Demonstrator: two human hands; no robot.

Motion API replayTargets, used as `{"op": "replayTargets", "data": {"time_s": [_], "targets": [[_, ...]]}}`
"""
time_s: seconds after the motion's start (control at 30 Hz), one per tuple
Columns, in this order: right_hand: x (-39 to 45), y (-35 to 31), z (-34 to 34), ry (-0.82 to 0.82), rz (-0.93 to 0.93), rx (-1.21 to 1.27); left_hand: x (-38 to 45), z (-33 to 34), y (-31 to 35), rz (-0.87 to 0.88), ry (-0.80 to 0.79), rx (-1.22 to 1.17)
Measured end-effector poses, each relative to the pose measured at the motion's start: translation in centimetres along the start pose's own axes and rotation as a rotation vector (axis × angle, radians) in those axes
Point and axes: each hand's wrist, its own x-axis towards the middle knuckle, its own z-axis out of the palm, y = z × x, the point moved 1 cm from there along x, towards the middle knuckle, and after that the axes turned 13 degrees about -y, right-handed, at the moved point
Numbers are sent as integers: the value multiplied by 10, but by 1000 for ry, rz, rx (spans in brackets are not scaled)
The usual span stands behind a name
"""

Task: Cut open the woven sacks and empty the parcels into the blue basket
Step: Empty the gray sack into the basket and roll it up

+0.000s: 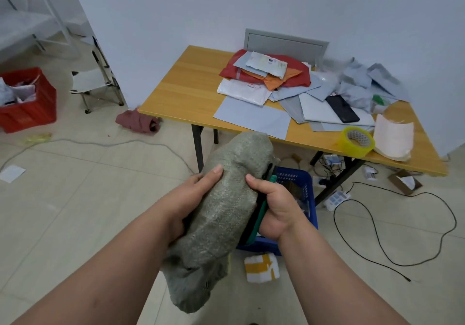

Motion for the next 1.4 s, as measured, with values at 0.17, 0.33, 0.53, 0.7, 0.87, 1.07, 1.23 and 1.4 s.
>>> {"op": "replayTargets", "data": {"time_s": [0.17, 0.33, 0.53, 0.7, 0.87, 1.07, 1.23, 1.4], "targets": [[5, 10, -3, 26, -29, -144, 0, 8, -7, 66, -75, -153], [6, -3, 5, 362, -113, -697, -2, 5, 4, 307, 243, 5], [-1, -2, 25, 204, -209, -502, -5, 25, 24, 447, 455, 715], [-4, -8, 8, 265, -183, -504, -1, 29, 12, 380, 110, 397], [-15, -11, -8, 75, -145, -204, -1, 10, -1, 242, 321, 275], [-13, -4, -3, 84, 34, -215, 0, 15, -13, 61, -95, -173], [-7, 1, -3, 527, -205, -794, 6, 17, -19, 262, 299, 44], [-14, 15, 9, 276, -172, -661, 5, 37, -17, 320, 480, 747]]}}
